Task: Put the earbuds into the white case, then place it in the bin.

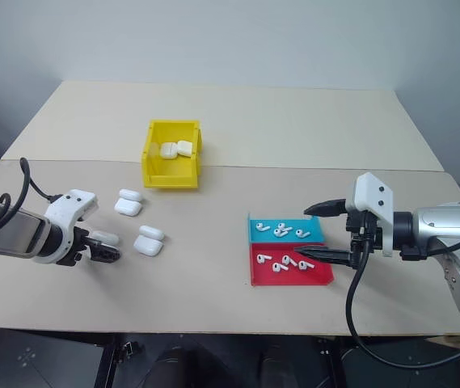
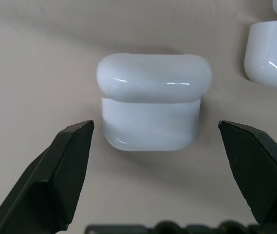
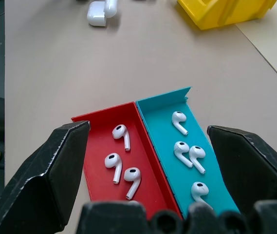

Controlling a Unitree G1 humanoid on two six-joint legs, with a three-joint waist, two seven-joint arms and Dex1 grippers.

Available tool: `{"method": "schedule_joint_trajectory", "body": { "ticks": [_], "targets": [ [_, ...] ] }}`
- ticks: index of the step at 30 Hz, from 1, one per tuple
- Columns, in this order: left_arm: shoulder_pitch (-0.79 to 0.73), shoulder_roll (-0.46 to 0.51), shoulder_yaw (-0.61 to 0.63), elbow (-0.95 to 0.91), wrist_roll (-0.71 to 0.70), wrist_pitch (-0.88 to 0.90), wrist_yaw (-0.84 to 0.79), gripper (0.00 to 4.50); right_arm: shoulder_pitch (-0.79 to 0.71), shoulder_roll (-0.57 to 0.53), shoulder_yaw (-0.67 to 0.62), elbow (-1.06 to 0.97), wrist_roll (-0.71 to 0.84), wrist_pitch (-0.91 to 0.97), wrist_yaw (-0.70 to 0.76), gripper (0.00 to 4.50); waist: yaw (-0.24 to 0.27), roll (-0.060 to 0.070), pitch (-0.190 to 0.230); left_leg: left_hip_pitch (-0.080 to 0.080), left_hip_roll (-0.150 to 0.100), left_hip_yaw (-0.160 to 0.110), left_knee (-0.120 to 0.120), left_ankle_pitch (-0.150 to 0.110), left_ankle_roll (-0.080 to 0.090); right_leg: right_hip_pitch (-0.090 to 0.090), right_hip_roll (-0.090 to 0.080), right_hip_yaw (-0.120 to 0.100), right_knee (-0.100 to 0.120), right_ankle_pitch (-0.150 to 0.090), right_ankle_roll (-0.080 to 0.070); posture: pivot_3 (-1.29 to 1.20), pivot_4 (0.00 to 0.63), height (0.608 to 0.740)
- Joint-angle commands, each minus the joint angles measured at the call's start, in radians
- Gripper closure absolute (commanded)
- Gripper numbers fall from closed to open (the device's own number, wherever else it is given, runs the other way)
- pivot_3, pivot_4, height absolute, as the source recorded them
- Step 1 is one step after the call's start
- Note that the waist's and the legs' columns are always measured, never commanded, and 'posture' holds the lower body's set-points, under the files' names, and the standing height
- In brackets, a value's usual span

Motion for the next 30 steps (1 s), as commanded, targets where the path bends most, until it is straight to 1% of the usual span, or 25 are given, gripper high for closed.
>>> {"method": "schedule_joint_trajectory", "body": {
  "ticks": [1, 2, 3, 8, 12, 14, 16, 17, 18, 20, 21, 22, 23, 25, 27, 28, 29, 30],
  "targets": [
    [0.011, 0.007, 0.036, 0.015, 0.016, -0.026, -0.005, 1.27, -0.01, -0.013, -0.039, -0.021, 0.024, 0.006, -0.002, 0.0, 0.0, 0.0, 0.0, 0.0, 0.0, 0.0, 0.0, 0.0, 0.0, 0.0, 0.0, 0.0, 0.0, 0.0, 0.0, 0.0, 0.15, 0.74],
    [0.017, 0.007, 0.039, 0.016, 0.02, -0.03, -0.007, 1.58, -0.008, -0.012, -0.04, -0.023, 0.025, 0.008, -0.004, 0.0, 0.0, 0.0, 0.0, 0.0, 0.0, 0.0, 0.0, 0.0, 0.0, 0.0, 0.0, 0.0, 0.0, 0.0, 0.0, 0.0, 0.15, 0.74],
    [0.02, 0.007, 0.04, 0.016, 0.022, -0.031, -0.009, 1.77, -0.006, -0.011, -0.041, -0.026, 0.027, 0.009, -0.006, 0.0, 0.0, 0.0, 0.0, 0.0, 0.0, 0.0, 0.0, 0.0, 0.0, 0.0, 0.0, 0.0, 0.0, 0.0, 0.0, 0.0, 0.15, 0.74],
    [0.024, 0.007, 0.044, 0.01, 0.038, -0.045, -0.017, 1.77, 0.008, -0.014, -0.051, -0.029, 0.036, 0.009, -0.005, 0.0, 0.0, 0.0, 0.0, 0.0, 0.0, 0.0, 0.0, 0.0, 0.0, 0.0, 0.0, 0.0, 0.0, 0.0, 0.0, 0.0, 0.15, 0.74],
    [-0.029, 0.007, 0.018, -0.009, 0.105, -0.099, -0.085, 1.77, 0.032, -0.007, -0.058, -0.043, 0.04, 0.005, -0.019, 0.0, 0.001, 0.0, 0.0, 0.0, 0.0, 0.0, 0.0, 0.0, 0.0, 0.0, 0.0, 0.0, 0.0, 0.0, 0.0, 0.0, 0.15, 0.74],
    [-0.085, 0.007, -0.023, -0.012, 0.125, -0.154, -0.123, 1.77, 0.043, -0.007, -0.067, -0.05, 0.047, 0.006, -0.024, 0.0, 0.001, 0.0, 0.0, 0.0, 0.0, 0.0, 0.0, 0.0, 0.0, 0.0, 0.0, 0.0, 0.0, 0.0, 0.0, 0.0, 0.15, 0.74],
    [-0.176, -0.011, -0.103, -0.024, 0.154, -0.252, -0.22, 1.77, 0.053, -0.005, -0.076, -0.056, 0.055, 0.008, -0.03, 0.0, 0.002, 0.0, 0.0, -0.001, 0.0, 0.0, 0.0, 0.0, 0.0, 0.0, 0.0, -0.001, -0.001, 0.0, 0.0, 0.0, 0.15, 0.74],
    [-0.221, -0.054, -0.149, -0.069, 0.192, -0.344, -0.251, 1.77, 0.059, -0.005, -0.08, -0.058, 0.057, 0.006, -0.032, 0.0, 0.003, 0.0, 0.0, -0.001, 0.0, 0.0, 0.0, 0.0, 0.0, 0.0, 0.0, -0.001, -0.001, 0.0, 0.0, 0.0, 0.15, 0.74],
    [-0.261, -0.127, -0.202, -0.135, 0.244, -0.493, -0.294, 1.77, 0.065, -0.002, -0.085, -0.059, 0.059, 0.005, -0.036, 0.0, 0.0, 0.0, 0.0, -0.001, 0.0, 0.0, 0.0, 0.0, 0.0, 0.0, 0.0, -0.001, -0.001, 0.0, 0.0, 0.0, 0.15, 0.74],
    [-0.335, -0.28, -0.337, -0.263, 0.365, -0.854, -0.329, 1.77, 0.073, 0.006, -0.09, -0.06, 0.065, 0.006, -0.042, 0.0, -0.013, 0.001, 0.0, -0.001, 0.0, 0.001, -0.001, 0.0, 0.0, -0.001, 0.0, 0.0, -0.002, 0.0, 0.0, 0.0, 0.15, 0.74],
    [-0.389, -0.34, -0.408, -0.311, 0.392, -0.946, -0.353, 1.77, 0.075, 0.01, -0.088, -0.059, 0.064, 0.004, -0.044, 0.0, -0.017, 0.001, 0.0, -0.001, 0.0, 0.001, -0.004, 0.0, 0.0, -0.002, 0.0, 0.0, -0.004, 0.0, 0.0, 0.0, 0.15, 0.74],
    [-0.448, -0.38, -0.472, -0.342, 0.387, -0.975, -0.396, 1.77, 0.077, 0.012, -0.088, -0.057, 0.064, 0.002, -0.044, 0.0, -0.017, 0.001, -0.001, 0.0, 0.0, 0.002, -0.006, 0.0, -0.001, -0.001, 0.0, 0.0, -0.004, 0.0, 0.0, 0.0, 0.15, 0.74],
    [-0.505, -0.409, -0.528, -0.371, 0.348, -0.977, -0.437, 1.77, 0.078, 0.013, -0.086, -0.053, 0.064, -0.001, -0.043, 0.0, -0.012, 0.002, -0.001, 0.001, 0.0, 0.002, -0.007, 0.0, -0.001, -0.001, 0.0, 0.0, -0.005, 0.0, 0.0, 0.0, 0.15, 0.74],
    [-0.637, -0.46, -0.661, -0.428, 0.3, -1.002, -0.58, 1.77, 0.065, 0.016, -0.073, -0.043, 0.065, 0.0, -0.041, 0.0, 0.001, 0.002, -0.001, 0.0, 0.0, 0.001, -0.007, 0.001, -0.001, -0.001, 0.0, 0.0, -0.005, 0.0, 0.0, 0.0, 0.15, 0.74],
    [-0.822, -0.53, -0.829, -0.48, 0.344, -1.025, -0.673, 1.77, 0.047, 0.018, -0.059, -0.03, 0.065, 0.0, -0.031, 0.0, 0.014, 0.002, -0.001, -0.001, 0.0, 0.001, -0.001, 0.0, -0.001, 0.0, 0.0, 0.0, -0.003, 0.0, 0.0, 0.0, 0.15, 0.74],
    [-0.975, -0.617, -0.935, -0.498, 0.361, -0.981, -0.71, 1.77, 0.038, 0.017, -0.053, -0.022, 0.064, -0.001, -0.023, 0.0, 0.018, 0.003, -0.001, -0.002, 0.0, 0.0, 0.002, 0.0, 0.0, 0.001, 0.0, 0.0, -0.003, 0.001, 0.001, 0.0, 0.15, 0.74],
    [-1.126, -0.717, -1.034, -0.503, 0.409, -0.935, -0.755, 1.77, 0.026, 0.018, -0.043, -0.013, 0.06, -0.002, -0.017, 0.0, 0.021, 0.004, -0.002, -0.002, 0.0, 0.0, 0.004, 0.0, 0.0, 0.001, 0.0, 0.0, -0.003, 0.003, 0.002, 0.0, 0.15, 0.74],
    [-1.246, -0.81, -1.108, -0.501, 0.453, -0.889, -0.808, 1.77, 0.018, 0.017, -0.038, -0.006, 0.057, -0.004, -0.011, 0.0, 0.026, 0.006, -0.003, -0.002, 0.0, 0.0, 0.005, -0.001, 0.001, 0.003, 0.0, 0.001, -0.004, 0.004, 0.002, 0.0, 0.15, 0.74]
  ]
}}
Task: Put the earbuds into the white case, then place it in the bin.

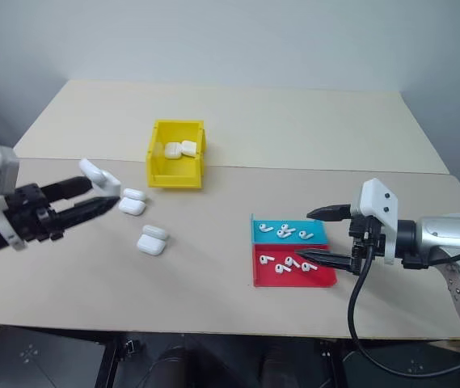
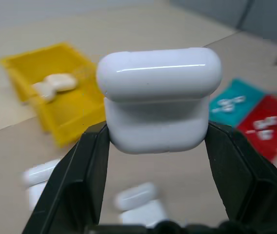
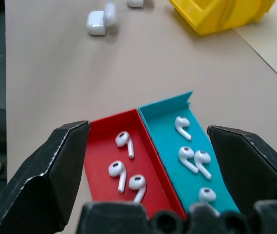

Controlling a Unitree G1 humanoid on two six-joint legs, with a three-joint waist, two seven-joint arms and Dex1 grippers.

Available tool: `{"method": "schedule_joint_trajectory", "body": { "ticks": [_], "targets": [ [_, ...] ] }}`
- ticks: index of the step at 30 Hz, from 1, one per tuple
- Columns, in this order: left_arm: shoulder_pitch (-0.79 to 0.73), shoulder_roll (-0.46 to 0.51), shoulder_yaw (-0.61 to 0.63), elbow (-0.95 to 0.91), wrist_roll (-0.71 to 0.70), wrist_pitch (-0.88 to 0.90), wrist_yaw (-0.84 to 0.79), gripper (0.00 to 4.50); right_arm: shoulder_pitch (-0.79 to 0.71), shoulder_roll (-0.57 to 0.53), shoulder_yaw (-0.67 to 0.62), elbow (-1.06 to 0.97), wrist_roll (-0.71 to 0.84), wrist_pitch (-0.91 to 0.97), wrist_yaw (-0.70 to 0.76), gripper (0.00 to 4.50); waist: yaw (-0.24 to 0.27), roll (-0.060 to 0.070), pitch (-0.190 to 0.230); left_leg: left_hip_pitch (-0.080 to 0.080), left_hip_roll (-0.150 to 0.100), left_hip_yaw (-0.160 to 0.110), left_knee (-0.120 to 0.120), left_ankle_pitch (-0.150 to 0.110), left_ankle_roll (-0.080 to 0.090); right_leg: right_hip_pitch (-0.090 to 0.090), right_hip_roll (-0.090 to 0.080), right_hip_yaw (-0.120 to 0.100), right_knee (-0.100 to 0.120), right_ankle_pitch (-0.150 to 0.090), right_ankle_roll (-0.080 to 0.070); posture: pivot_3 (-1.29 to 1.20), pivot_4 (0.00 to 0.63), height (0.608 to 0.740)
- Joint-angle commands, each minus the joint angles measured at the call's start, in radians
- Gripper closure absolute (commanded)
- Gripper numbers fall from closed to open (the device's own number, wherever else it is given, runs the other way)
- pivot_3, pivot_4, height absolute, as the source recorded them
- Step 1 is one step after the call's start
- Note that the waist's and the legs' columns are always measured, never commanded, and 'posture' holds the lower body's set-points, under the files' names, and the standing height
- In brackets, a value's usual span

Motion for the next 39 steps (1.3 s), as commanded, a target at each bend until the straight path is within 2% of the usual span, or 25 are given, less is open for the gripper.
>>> {"method": "schedule_joint_trajectory", "body": {
  "ticks": [1, 4, 6, 11, 16, 19, 25, 29, 39],
  "targets": [
    [-0.31, -0.246, -0.215, -0.006, 0.119, 0.112, -0.193, 1.77, -0.035, -0.005, 0.003, 0.018, 0.018, -0.002, 0.028, 0.0, 0.008, 0.004, -0.002, 0.002, 0.0, 0.0, 0.001, 0.0, 0.001, 0.003, 0.0, 0.0, -0.001, 0.001, 0.001, 0.0, 0.15, 0.74],
    [-0.456, -0.404, -0.292, 0.041, 0.209, 0.224, -0.394, 1.77, -0.057, -0.013, 0.023, 0.039, 0.008, 0.007, 0.044, 0.0, 0.009, 0.003, -0.003, 0.007, 0.0, -0.003, 0.003, 0.0, 0.001, 0.011, 0.0, -0.002, -0.001, 0.001, 0.002, 0.0, 0.15, 0.74],
    [-0.51, -0.476, -0.322, 0.05, 0.286, 0.265, -0.453, 1.77, -0.057, -0.028, 0.026, 0.039, 0.01, 0.021, 0.057, 0.0, 0.006, 0.003, -0.003, 0.006, 0.0, -0.003, 0.003, 0.0, 0.001, 0.011, 0.0, -0.002, -0.001, 0.002, 0.002, 0.0, 0.15, 0.74],
    [-0.551, -0.585, -0.335, 0.038, 0.477, 0.294, -0.59, 1.77, -0.041, -0.091, 0.038, -0.026, 0.02, 0.085, 0.076, 0.0, -0.001, 0.003, -0.003, 0.005, 0.0, -0.004, 0.003, -0.001, 0.001, 0.01, 0.0, -0.002, -0.003, 0.002, 0.003, 0.0, 0.15, 0.74],
    [-0.61, -0.688, -0.31, 0.07, 0.558, 0.303, -0.667, 1.77, -0.12, -0.148, 0.167, -0.123, -0.034, 0.225, -0.002, 0.0, -0.009, 0.003, -0.003, 0.004, 0.0, -0.004, 0.002, -0.001, 0.002, 0.01, 0.0, -0.003, -0.006, 0.002, 0.003, 0.0, 0.15, 0.74],
    [-0.625, -0.76, -0.31, 0.063, 0.592, 0.302, -0.673, 1.77, -0.173, -0.168, 0.257, -0.164, -0.096, 0.244, -0.021, 0.59, -0.011, 0.004, -0.004, 0.003, 0.0, -0.004, 0.002, -0.001, 0.003, 0.01, 0.0, -0.003, -0.007, 0.003, 0.004, 0.0, 0.15, 0.74],
    [-0.635, -0.86, -0.32, 0.036, 0.627, 0.317, -0.685, 1.77, -0.256, -0.175, 0.381, -0.165, -0.206, 0.291, -0.059, 2.6, -0.011, 0.004, -0.004, 0.002, 0.0, -0.005, 0.003, -0.002, 0.004, 0.01, 0.0, -0.004, -0.009, 0.003, 0.004, 0.0, 0.15, 0.74],
    [-0.641, -0.91, -0.345, -0.009, 0.639, 0.338, -0.687, 1.77, -0.291, -0.234, 0.475, -0.175, -0.286, 0.341, -0.034, 2.6, -0.01, 0.004, -0.004, 0.002, 0.0, -0.005, 0.003, -0.002, 0.004, 0.01, 0.0, -0.004, -0.008, 0.003, 0.004, 0.0, 0.15, 0.74],
    [-0.672, -0.949, -0.38, -0.035, 0.683, 0.376, -0.727, 1.77, -0.297, -0.205, 0.583, -0.16, -0.411, 0.353, -0.053, 2.6, -0.018, 0.004, -0.004, 0.003, 0.0, -0.005, 0.003, -0.002, 0.004, 0.01, 0.0, -0.004, -0.009, 0.003, 0.004, 0.0, 0.15, 0.74]
  ]
}}
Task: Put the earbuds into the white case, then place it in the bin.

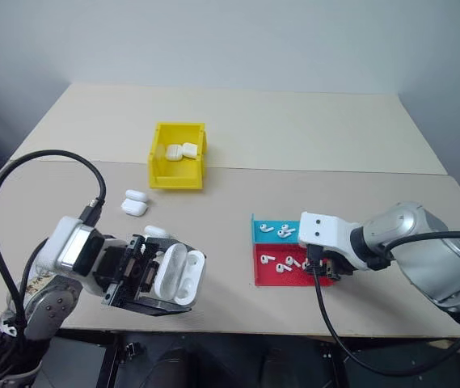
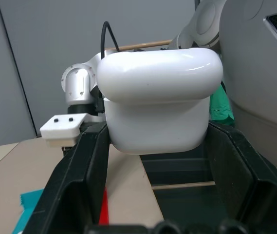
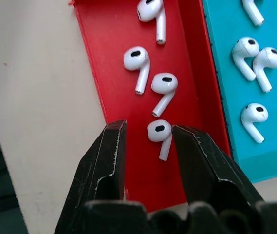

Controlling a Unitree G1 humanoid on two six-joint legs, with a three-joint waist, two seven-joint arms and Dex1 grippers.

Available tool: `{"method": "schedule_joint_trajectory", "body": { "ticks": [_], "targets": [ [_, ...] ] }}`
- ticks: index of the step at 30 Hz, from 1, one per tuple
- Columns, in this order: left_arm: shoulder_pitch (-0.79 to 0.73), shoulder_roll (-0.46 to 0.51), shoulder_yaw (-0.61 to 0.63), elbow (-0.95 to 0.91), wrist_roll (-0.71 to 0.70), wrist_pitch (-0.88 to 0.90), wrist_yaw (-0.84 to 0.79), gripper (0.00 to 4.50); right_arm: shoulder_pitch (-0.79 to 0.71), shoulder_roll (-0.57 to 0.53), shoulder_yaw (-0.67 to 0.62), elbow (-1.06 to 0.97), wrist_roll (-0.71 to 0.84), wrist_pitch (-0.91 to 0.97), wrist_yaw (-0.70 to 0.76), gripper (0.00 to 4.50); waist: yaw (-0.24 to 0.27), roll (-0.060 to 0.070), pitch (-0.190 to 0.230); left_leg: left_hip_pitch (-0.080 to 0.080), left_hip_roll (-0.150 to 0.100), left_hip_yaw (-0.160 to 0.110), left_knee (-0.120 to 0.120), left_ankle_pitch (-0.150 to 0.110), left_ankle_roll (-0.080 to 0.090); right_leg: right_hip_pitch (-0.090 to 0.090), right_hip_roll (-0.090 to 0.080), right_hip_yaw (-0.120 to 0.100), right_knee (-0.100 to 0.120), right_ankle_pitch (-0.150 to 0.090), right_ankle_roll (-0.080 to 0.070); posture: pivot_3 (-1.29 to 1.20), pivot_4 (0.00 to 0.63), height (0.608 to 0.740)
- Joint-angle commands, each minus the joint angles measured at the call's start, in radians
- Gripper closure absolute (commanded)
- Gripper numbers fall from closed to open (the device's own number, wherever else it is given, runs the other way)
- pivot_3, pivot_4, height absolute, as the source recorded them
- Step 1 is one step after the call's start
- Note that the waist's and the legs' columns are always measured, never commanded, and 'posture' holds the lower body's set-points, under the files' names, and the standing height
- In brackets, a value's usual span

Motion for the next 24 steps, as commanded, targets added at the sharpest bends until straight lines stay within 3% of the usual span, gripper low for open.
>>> {"method": "schedule_joint_trajectory", "body": {
  "ticks": [1, 11, 24],
  "targets": [
    [-0.004, 0.003, 0.013, -0.033, 0.006, 0.013, -0.009, 1.77, -0.012, 0.009, 0.013, -0.002, -0.039, 0.021, -0.006, 2.6, -0.002, 0.0, 0.0, 0.0, 0.0, 0.0, 0.0, 0.0, 0.0, 0.0, 0.0, 0.0, 0.0, 0.0, 0.0, 0.0, 0.15, 0.74],
    [-0.02, -0.004, 0.025, -0.024, 0.015, 0.031, -0.011, 1.77, -0.052, 0.111, 0.12, 0.105, -0.18, 0.005, -0.037, 2.6, -0.006, 0.0, 0.0, 0.0, 0.0, 0.0, 0.0, 0.0, 0.0, 0.0, 0.0, 0.0, 0.0, 0.0, 0.0, 0.0, 0.15, 0.74],
    [-0.013, 0.0, 0.04, -0.04, 0.023, 0.044, -0.001, 1.77, -0.039, 0.12, 0.073, 0.116, -0.18, -0.017, 0.019, 2.6, -0.006, -0.001, -0.001, 0.001, 0.0, 0.0, 0.0, 0.0, 0.0, 0.001, 0.0, -0.001, 0.0, 0.0, 0.0, 0.0, 0.15, 0.74]
  ]
}}
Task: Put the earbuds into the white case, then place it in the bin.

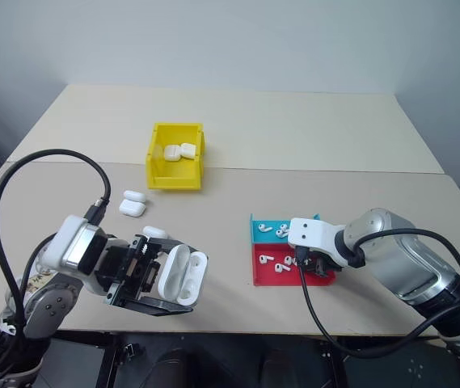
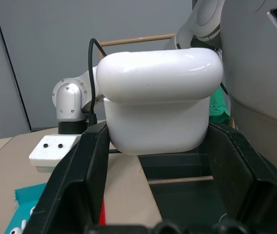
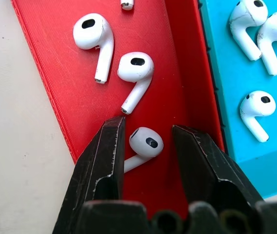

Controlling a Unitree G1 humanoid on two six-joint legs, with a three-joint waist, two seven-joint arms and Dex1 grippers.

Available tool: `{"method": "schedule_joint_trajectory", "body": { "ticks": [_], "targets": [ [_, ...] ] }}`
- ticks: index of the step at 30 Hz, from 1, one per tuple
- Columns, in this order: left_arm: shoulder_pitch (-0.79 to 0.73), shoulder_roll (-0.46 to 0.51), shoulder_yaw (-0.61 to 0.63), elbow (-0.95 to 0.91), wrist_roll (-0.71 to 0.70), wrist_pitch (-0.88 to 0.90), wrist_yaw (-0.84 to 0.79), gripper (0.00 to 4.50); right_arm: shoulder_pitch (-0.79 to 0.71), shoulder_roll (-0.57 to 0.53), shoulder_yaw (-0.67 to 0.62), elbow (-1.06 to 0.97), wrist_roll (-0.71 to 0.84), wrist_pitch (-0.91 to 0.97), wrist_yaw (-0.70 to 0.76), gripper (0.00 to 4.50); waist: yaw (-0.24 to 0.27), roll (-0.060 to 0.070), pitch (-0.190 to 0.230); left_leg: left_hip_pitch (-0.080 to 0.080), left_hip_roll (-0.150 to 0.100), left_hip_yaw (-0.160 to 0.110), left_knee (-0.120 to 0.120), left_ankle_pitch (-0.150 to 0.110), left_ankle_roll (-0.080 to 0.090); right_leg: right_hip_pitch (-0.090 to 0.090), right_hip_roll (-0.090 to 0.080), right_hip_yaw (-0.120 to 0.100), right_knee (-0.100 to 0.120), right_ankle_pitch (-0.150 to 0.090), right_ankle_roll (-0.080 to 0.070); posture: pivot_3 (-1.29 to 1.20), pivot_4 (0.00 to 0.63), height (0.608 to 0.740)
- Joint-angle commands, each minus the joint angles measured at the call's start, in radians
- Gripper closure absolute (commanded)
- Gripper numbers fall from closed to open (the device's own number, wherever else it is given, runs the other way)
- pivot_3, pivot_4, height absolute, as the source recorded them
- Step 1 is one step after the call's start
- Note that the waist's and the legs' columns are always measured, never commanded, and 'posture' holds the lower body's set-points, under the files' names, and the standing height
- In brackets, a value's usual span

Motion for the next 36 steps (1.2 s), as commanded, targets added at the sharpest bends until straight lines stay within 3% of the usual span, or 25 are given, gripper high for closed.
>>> {"method": "schedule_joint_trajectory", "body": {
  "ticks": [1, 14, 21, 25, 36],
  "targets": [
    [-0.007, 0.002, 0.02, -0.039, 0.005, -0.001, 0.001, 1.77, 0.006, -0.009, -0.052, -0.019, 0.023, 0.01, 0.024, 2.6, 0.0, 0.0, 0.0, 0.0, 0.0, 0.0, 0.0, 0.0, 0.0, 0.0, 0.0, 0.0, 0.0, 0.0, 0.0, 0.0, 0.15, 0.74],
    [-0.008, 0.002, 0.021, -0.044, 0.01, 0.007, 0.001, 1.77, 0.037, -0.026, -0.077, -0.061, 0.027, 0.101, 0.011, 2.6, 0.0, 0.0, 0.0, 0.0, 0.0, 0.0, 0.0, 0.0, 0.0, 0.0, 0.0, 0.0, 0.0, 0.0, 0.0, 0.0, 0.15, 0.74],
    [-0.004, 0.01, 0.024, -0.051, 0.009, 0.022, 0.003, 1.77, -0.041, 0.023, -0.138, -0.096, 0.14, 0.361, -0.002, 2.6, -0.001, 0.0, 0.0, 0.0, 0.0, 0.0, 0.0, 0.0, 0.0, 0.0, 0.0, 0.0, 0.0, 0.0, 0.0, 0.0, 0.15, 0.74],
    [-0.006, 0.01, 0.023, -0.05, 0.011, 0.034, 0.002, 1.77, -0.09, 0.013, -0.106, -0.101, 0.173, 0.477, -0.033, 2.6, 0.0, 0.0, 0.0, -0.001, 0.0, 0.0, 0.0, -0.004, 0.008, 0.0, 0.0, 0.0, 0.0, 0.0, 0.0, 0.0, 0.15, 0.74],
    [-0.011, 0.003, 0.013, -0.038, 0.022, 0.048, -0.003, 1.77, -0.22, 0.039, -0.03, -0.032, 0.273, 0.754, -0.145, 2.6, -0.002, 0.0, 0.0, -0.001, 0.0, 0.0, 0.0, -0.005, 0.008, -0.001, 0.0, 0.0, 0.0, 0.0, 0.0, 0.0, 0.15, 0.74]
  ]
}}
